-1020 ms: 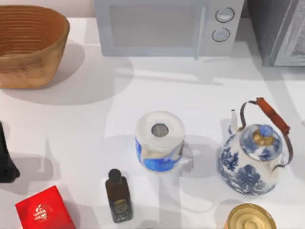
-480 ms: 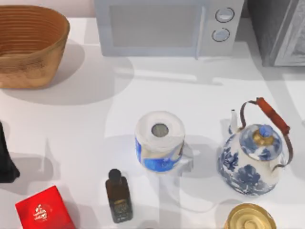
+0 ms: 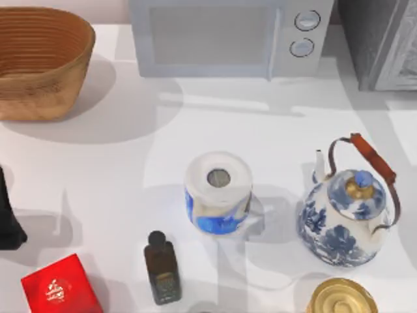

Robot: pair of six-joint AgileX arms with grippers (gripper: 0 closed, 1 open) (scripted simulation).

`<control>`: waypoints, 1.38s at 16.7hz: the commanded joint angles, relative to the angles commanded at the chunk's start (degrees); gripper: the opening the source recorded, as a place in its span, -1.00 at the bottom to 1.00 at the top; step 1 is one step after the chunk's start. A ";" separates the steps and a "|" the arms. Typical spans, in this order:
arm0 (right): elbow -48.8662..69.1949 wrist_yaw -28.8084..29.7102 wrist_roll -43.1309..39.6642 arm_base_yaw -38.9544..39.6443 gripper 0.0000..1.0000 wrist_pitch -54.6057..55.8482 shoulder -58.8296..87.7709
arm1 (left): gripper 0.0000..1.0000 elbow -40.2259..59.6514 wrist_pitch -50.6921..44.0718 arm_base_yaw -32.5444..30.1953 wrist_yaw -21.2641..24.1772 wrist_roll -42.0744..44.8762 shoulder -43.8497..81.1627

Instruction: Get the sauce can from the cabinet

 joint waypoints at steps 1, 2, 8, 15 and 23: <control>-1.35 0.74 -0.01 0.84 -1.00 -1.82 -3.69 | 1.00 0.00 0.00 0.00 0.00 0.00 0.00; -2.76 1.45 -0.02 1.71 -1.00 -3.69 -7.41 | 1.00 0.00 0.00 0.00 0.00 0.00 0.00; -8.04 4.02 -0.10 4.98 -1.00 -10.62 -17.57 | 1.00 0.00 0.00 0.00 0.00 0.00 0.00; -11.28 3.55 0.00 4.12 -1.00 -8.85 -20.46 | 1.00 0.00 0.00 0.00 0.00 0.00 0.00; -47.44 -0.98 -0.41 0.09 -1.00 3.09 -43.86 | 1.00 0.00 0.00 0.00 0.00 0.00 0.00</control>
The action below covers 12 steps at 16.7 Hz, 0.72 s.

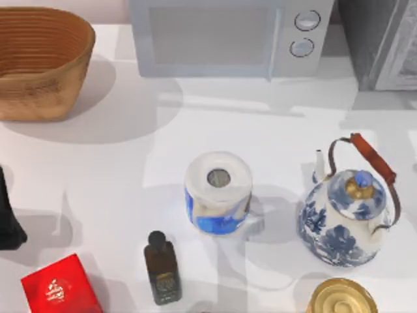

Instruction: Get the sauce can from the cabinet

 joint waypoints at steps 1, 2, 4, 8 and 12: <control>-7.07 -0.79 -0.08 -0.68 -1.00 1.94 -3.95 | 1.00 0.00 0.00 0.00 0.00 0.00 0.00; -14.48 -1.61 -0.17 -1.38 -1.00 3.95 -8.04 | 1.00 0.00 0.00 0.00 0.00 0.00 0.00; -29.68 -3.28 -0.35 -2.85 -1.00 8.10 -16.46 | 1.00 0.00 0.00 0.00 0.00 0.00 0.00; -56.95 -6.50 -0.67 -5.79 -1.00 16.44 -33.12 | 1.00 0.00 0.00 0.00 0.00 0.00 0.00; -75.20 -9.21 -0.91 -8.29 -1.00 23.72 -47.43 | 1.00 0.00 0.00 0.00 0.00 0.00 0.00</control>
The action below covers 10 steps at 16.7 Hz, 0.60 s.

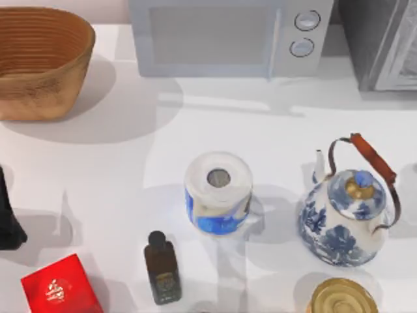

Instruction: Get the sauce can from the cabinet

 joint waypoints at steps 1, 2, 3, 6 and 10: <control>-3.06 -0.52 -0.04 -0.48 -1.00 1.44 -2.74 | 1.00 0.00 0.00 0.00 0.00 0.00 0.00; -5.51 -0.97 -0.08 -0.88 -1.00 2.65 -5.01 | 1.00 0.00 0.00 0.00 0.00 0.00 0.00; -7.35 -1.31 -0.11 -1.19 -1.00 3.59 -6.75 | 1.00 0.00 0.00 0.00 0.00 0.00 0.00; -9.22 -1.67 -0.13 -1.50 -1.00 4.58 -8.53 | 1.00 0.00 0.00 0.00 0.00 0.00 0.00; -9.23 -1.64 -0.02 -1.33 -1.00 4.45 -8.25 | 1.00 0.00 0.00 0.00 0.00 0.00 0.00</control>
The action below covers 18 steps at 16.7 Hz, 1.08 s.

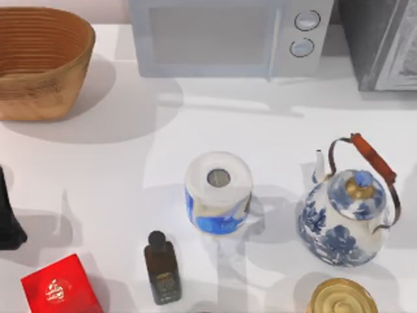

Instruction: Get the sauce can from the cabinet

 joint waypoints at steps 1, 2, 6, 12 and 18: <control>0.00 0.00 0.00 0.00 -1.00 0.00 0.00 | 1.00 0.00 0.00 0.00 0.00 0.00 0.00; 0.36 -0.33 0.01 -0.15 -1.00 0.57 0.57 | 1.00 0.00 0.00 0.00 0.00 0.00 0.00; 4.58 -5.14 0.13 -1.82 -1.00 8.70 9.00 | 1.00 0.00 0.00 0.00 0.00 0.00 0.00; 13.92 -19.71 0.69 -5.54 -1.00 31.40 38.68 | 1.00 0.00 0.00 0.00 0.00 0.00 0.00; 23.36 -37.31 1.53 -9.92 -1.00 56.93 77.47 | 1.00 0.00 0.00 0.00 0.00 0.00 0.00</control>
